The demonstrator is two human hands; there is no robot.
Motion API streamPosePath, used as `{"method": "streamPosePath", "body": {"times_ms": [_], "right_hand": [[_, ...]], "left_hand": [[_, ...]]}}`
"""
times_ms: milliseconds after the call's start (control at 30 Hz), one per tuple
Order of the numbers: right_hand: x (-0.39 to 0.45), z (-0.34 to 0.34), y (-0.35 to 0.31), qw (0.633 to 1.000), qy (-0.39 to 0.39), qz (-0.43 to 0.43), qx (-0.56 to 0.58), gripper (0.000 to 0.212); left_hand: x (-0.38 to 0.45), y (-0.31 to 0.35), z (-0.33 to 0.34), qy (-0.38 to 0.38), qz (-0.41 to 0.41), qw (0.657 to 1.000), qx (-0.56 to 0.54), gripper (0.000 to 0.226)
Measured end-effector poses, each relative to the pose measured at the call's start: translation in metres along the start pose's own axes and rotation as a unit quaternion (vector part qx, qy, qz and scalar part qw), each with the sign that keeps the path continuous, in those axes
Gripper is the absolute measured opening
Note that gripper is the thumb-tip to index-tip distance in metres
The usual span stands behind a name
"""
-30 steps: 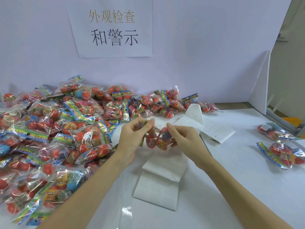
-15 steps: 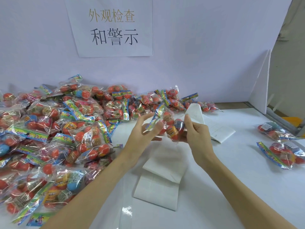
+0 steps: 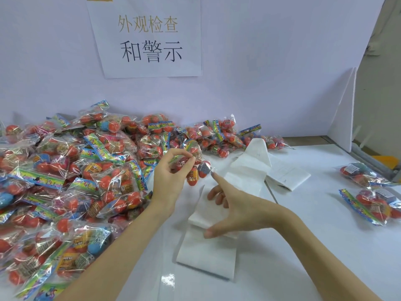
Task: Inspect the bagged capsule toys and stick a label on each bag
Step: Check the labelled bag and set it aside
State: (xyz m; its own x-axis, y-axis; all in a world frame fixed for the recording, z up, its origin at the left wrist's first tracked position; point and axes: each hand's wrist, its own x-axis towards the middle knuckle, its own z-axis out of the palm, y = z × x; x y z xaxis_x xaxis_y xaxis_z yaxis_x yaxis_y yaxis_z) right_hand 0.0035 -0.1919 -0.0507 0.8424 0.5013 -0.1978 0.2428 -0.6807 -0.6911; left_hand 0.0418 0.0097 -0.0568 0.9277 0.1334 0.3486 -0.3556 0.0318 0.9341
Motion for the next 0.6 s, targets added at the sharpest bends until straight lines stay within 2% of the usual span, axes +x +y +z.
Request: {"method": "streamPosePath", "body": {"times_ms": [100,233,300,400,500,600], "right_hand": [[-0.002,-0.002,-0.002,1.000,0.012,-0.013,0.005,0.119],[0.000,-0.009,-0.001,0.994,0.081,-0.038,0.069,0.035],[0.002,-0.011,0.002,0.990,0.115,-0.052,0.070,0.011],[0.005,-0.012,0.007,0.981,0.175,-0.049,0.063,0.003],[0.010,-0.014,0.011,0.965,0.252,-0.059,0.046,0.019],[0.013,-0.016,0.013,0.942,0.319,-0.079,0.063,0.024]], "left_hand": [[0.000,0.000,0.000,0.006,0.009,1.000,0.010,0.010],[0.001,-0.003,0.000,0.017,0.034,0.998,0.047,0.015],[0.001,-0.002,0.000,0.006,0.047,0.997,0.058,0.018],[-0.001,-0.003,0.001,-0.022,0.048,0.995,0.085,0.019],[-0.001,-0.006,0.003,-0.079,0.020,0.990,0.115,0.020],[-0.003,-0.004,0.005,-0.146,0.026,0.981,0.123,0.010]]}}
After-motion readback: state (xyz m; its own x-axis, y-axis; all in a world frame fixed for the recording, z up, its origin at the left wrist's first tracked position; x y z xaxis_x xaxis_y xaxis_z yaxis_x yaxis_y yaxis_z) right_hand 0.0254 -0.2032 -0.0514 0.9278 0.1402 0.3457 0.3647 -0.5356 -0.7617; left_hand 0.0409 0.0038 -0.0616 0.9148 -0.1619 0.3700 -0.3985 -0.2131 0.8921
